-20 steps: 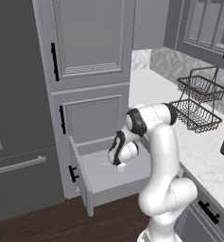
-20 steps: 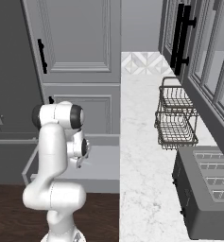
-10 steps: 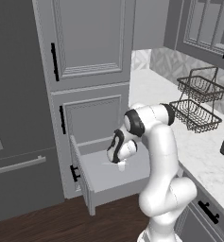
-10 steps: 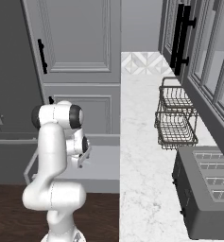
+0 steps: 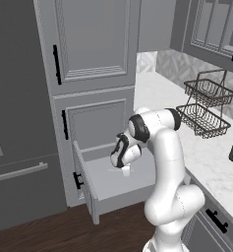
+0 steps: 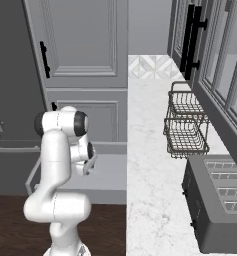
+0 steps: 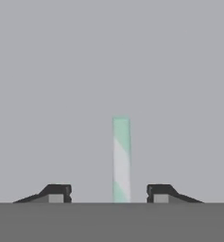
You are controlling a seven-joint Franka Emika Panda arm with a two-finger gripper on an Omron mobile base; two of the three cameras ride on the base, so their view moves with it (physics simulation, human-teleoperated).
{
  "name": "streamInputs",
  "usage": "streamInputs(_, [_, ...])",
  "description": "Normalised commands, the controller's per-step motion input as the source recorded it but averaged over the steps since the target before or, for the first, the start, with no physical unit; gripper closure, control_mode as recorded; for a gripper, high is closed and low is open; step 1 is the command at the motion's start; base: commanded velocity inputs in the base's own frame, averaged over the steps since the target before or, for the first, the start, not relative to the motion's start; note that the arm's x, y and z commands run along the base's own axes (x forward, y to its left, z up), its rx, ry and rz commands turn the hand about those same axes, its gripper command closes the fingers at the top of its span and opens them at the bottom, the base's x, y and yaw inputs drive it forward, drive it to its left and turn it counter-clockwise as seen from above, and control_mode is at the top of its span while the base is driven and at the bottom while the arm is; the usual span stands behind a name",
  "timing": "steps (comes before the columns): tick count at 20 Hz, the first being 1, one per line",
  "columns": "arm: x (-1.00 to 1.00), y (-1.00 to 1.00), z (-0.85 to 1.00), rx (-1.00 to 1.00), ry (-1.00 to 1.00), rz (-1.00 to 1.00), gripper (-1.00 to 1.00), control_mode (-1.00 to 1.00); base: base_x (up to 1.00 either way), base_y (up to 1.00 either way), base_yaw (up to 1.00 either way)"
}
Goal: Take a straw from the drawer in front and place it inside the glass cup on the dining counter.
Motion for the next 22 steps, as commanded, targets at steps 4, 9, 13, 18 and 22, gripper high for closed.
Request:
streamInputs(4, [0.0, 0.0, -0.08, 0.0, -0.11, 0.0, 1.0, -1.0, 0.0, 0.0, 0.0])
streamInputs(9, [0.0, 0.01, -0.02, 0.0, -0.14, 0.0, 1.0, -1.0, 0.0, 0.0, 0.0])
streamInputs(13, [-0.09, 0.06, 0.17, 0.0, -0.16, 0.0, 1.0, -1.0, 0.0, 0.0, 0.0])
streamInputs(18, [-0.27, 0.2, 0.86, 0.0, -0.2, 0.01, 1.0, -1.0, 0.0, 0.0, 0.0])
streamInputs(22, [-0.33, 0.31, 1.0, 0.0, -0.08, 0.04, 1.0, -1.0, 0.0, 0.0, 0.0])
